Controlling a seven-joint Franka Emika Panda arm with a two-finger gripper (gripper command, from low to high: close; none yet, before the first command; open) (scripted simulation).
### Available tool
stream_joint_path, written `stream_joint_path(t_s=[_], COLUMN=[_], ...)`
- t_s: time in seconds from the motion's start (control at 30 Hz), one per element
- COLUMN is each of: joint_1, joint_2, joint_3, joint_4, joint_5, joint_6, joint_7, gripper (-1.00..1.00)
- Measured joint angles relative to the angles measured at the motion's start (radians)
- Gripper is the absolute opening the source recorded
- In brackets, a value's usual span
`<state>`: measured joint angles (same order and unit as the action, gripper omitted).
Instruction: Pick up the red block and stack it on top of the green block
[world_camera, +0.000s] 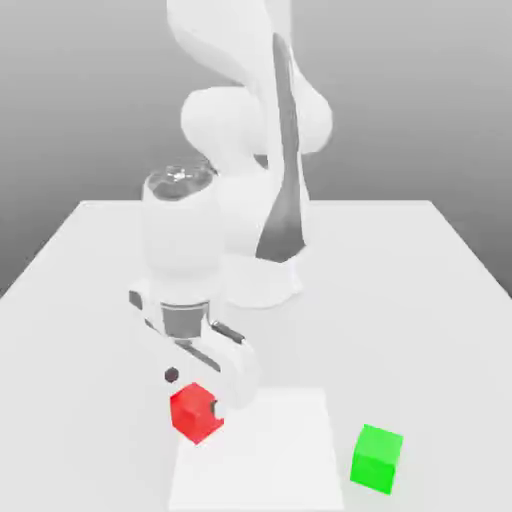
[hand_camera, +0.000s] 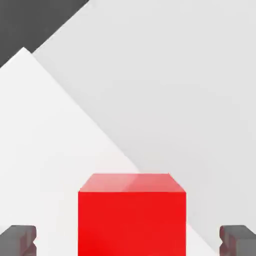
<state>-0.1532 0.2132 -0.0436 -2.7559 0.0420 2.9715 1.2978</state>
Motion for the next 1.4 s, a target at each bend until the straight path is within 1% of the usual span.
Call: stream_joint_path(t_s=[0.03,0.27,0.57,0.83,1.4], joint_1=[-0.007,-0.009,-0.001,0.022,0.138], joint_2=[0.024,0.027,-0.195,-0.198,-0.167], joint_3=[0.008,0.01,-0.005,0.072,0.172], joint_4=[0.003,0.003,-0.027,0.016,0.122], joint_5=[0.006,0.003,-0.042,-0.049,-0.062], joint_6=[0.02,0.024,-0.169,-0.216,-0.293], joint_7=[-0.004,-0.001,0.015,-0.29,-0.995], gripper=[-1.0,-1.0,-1.0,-1.0,-1.0])
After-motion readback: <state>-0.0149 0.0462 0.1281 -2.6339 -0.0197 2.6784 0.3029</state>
